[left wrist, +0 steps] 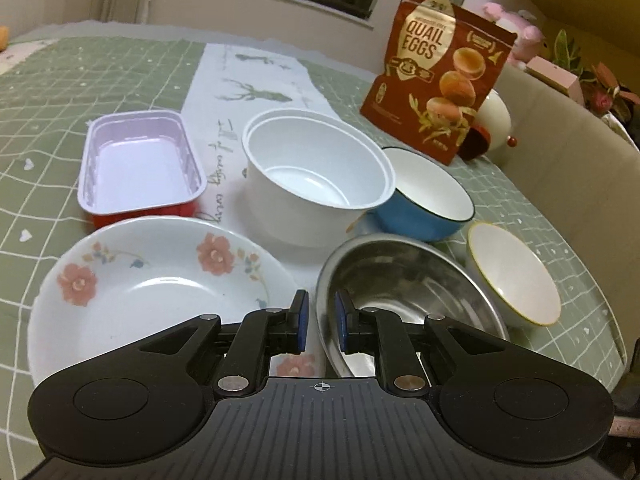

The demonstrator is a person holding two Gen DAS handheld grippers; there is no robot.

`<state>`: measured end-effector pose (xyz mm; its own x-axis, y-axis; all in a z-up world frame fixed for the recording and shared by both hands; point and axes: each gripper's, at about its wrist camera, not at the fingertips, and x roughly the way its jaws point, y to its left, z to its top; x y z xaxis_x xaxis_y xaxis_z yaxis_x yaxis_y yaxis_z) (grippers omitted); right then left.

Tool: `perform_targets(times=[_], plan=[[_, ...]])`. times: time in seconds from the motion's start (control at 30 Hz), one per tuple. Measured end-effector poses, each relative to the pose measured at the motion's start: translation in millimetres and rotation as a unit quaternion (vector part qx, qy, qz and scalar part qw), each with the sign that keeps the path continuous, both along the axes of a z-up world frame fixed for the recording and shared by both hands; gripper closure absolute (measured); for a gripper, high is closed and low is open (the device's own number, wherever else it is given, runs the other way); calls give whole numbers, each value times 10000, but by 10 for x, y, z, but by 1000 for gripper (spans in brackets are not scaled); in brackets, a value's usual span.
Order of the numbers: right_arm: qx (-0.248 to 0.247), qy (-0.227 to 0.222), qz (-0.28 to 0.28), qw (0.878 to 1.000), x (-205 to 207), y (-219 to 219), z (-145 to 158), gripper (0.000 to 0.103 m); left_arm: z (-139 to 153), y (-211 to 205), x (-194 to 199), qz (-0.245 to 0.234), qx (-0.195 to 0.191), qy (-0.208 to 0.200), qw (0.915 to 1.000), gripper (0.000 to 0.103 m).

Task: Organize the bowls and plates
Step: 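Move both grippers to the stainless steel bowl rim and close on it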

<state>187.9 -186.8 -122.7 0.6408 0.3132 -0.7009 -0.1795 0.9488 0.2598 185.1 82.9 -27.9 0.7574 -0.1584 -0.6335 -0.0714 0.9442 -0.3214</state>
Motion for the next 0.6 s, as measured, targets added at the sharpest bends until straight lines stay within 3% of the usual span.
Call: perform_targets(times=[0.27,0.33,0.43,0.53,0.6], plan=[[-62,160,168,9997,45,-2,11,0,-168,-4,178,15,-187,126,9997,87],[-259,-49,266,9993,14,55,42,1,-187,-24,223,-3,-199,119,9997,86],[-689,-747,161,9947,-78,178,138,6,-203,-46,273,50,-203,87,9997,86],[-624,-937,81,9936,-28,247,195,18,-234,-66,304,57,-307,131,9994,84],[-499,-734,-33,9960,96,255,188,40,-252,-91,292,-8,-327,163,9993,84]])
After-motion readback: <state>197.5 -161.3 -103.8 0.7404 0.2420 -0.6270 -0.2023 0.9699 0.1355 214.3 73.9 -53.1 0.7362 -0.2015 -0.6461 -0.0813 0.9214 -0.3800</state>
